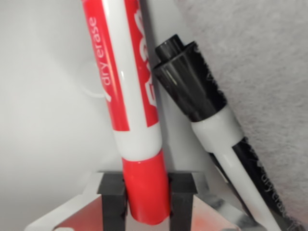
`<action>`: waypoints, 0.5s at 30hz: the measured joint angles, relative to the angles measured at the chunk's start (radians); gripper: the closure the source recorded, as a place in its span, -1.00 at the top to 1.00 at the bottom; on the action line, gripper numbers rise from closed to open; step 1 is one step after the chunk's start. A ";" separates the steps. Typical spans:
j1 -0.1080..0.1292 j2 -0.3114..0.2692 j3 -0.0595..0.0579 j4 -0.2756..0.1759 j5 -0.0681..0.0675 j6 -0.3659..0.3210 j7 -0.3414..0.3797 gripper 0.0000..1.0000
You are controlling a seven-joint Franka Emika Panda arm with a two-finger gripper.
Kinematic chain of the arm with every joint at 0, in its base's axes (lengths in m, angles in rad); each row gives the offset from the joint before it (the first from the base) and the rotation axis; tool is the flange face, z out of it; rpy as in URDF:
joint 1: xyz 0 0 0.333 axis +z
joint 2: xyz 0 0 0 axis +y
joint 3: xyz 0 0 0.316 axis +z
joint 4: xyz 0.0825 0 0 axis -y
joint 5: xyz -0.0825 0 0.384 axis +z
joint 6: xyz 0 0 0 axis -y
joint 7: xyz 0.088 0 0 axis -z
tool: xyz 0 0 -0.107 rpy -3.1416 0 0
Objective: Pick an object from the bin
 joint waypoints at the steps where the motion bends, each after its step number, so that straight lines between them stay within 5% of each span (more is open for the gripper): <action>1: 0.000 0.000 0.000 0.000 0.000 0.000 0.000 -1.00; 15: 0.000 -0.014 0.000 -0.008 0.000 -0.008 0.000 -1.00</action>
